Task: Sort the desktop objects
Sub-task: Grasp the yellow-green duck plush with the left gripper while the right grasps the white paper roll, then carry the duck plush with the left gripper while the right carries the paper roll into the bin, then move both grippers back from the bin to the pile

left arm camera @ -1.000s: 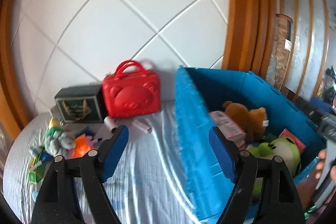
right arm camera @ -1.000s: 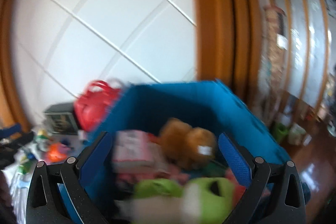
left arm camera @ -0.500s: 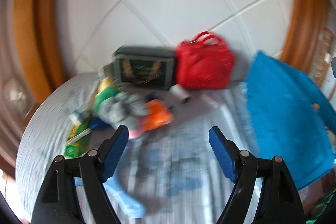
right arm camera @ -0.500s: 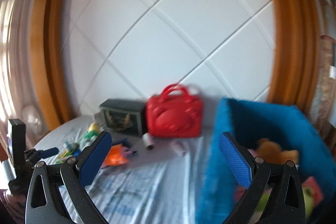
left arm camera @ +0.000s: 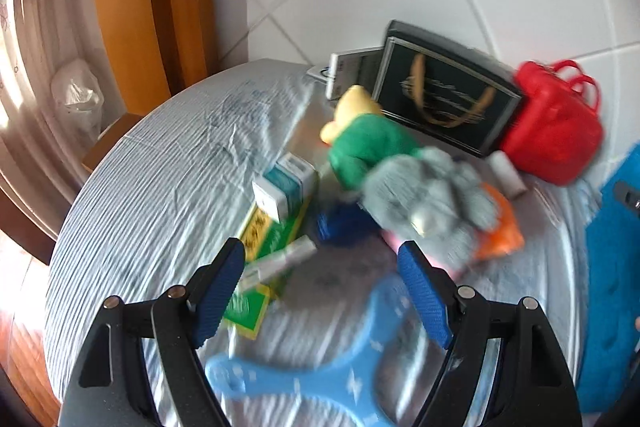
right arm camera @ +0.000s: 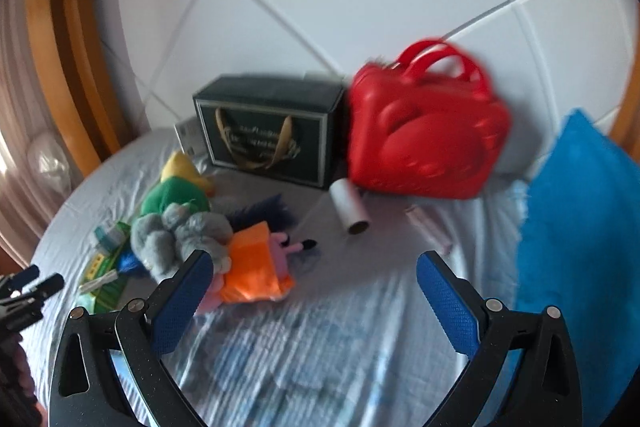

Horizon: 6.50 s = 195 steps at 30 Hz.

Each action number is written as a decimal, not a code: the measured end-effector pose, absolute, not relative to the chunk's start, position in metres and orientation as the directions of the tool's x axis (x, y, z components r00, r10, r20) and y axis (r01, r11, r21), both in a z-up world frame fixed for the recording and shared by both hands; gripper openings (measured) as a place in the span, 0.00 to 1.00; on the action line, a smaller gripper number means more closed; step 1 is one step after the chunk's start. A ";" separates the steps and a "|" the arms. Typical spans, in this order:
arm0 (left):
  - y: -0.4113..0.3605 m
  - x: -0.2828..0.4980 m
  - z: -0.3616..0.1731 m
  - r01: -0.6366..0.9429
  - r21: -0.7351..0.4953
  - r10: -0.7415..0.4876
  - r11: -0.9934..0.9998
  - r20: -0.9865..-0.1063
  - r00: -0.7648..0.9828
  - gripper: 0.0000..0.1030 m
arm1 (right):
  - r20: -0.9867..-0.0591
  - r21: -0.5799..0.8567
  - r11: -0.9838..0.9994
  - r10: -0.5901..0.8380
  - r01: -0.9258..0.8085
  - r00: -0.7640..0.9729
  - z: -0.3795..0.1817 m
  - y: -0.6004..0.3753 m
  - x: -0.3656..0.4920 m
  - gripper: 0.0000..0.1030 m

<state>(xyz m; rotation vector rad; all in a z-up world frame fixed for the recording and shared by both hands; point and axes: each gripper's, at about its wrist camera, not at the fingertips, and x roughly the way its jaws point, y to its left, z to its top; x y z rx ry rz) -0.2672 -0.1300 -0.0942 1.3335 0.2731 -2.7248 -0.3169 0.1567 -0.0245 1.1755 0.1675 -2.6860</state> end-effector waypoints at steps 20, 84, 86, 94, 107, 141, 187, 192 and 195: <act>-0.057 -0.477 -0.197 -0.004 -0.137 0.126 -0.991 -0.900 -0.416 0.77 | -0.921 0.019 -0.952 -0.136 0.307 -0.366 -0.212 0.112 -0.427 1.00; -0.049 -0.437 -0.109 0.065 -0.094 0.060 -0.993 -0.913 -0.403 0.67 | -0.859 -0.052 -0.971 -0.074 0.231 -0.507 -0.123 0.189 -0.481 0.44; -0.046 -0.430 -0.084 0.052 -0.062 0.031 -0.997 -0.886 -0.463 0.67 | -0.844 -0.041 -0.973 -0.087 0.226 -0.529 -0.102 0.191 -0.471 0.44; -0.034 -0.357 0.007 -0.013 -0.028 0.030 -1.000 -0.774 -0.633 0.67 | -0.731 -0.001 -0.982 -0.129 0.190 -0.670 -0.014 0.222 -0.384 0.44; 0.056 -0.240 0.118 -0.250 -0.047 0.227 -0.967 -0.605 -0.763 0.67 | -0.504 0.041 -0.997 -0.083 0.072 -0.860 0.130 0.276 -0.205 0.45; 0.543 -0.110 0.085 -0.735 0.057 0.401 -0.675 -0.808 -0.431 0.78 | -0.602 0.085 -0.926 0.246 -0.367 -0.760 0.105 0.648 -0.056 0.45; 0.511 -0.080 0.083 -0.680 0.025 0.420 -0.733 -0.770 -0.481 0.81 | -0.602 -0.012 -0.928 0.304 -0.372 -0.738 0.097 0.644 -0.038 1.00; 0.492 -0.065 0.089 -0.686 0.015 0.451 -0.728 -0.744 -0.494 0.81 | -0.565 -0.024 -0.931 0.313 -0.365 -0.764 0.109 0.630 -0.023 1.00; 0.473 -0.056 0.096 -0.684 -0.005 0.479 -0.730 -0.717 -0.506 0.81 | -0.539 -0.038 -0.936 0.313 -0.349 -0.782 0.117 0.617 -0.015 1.00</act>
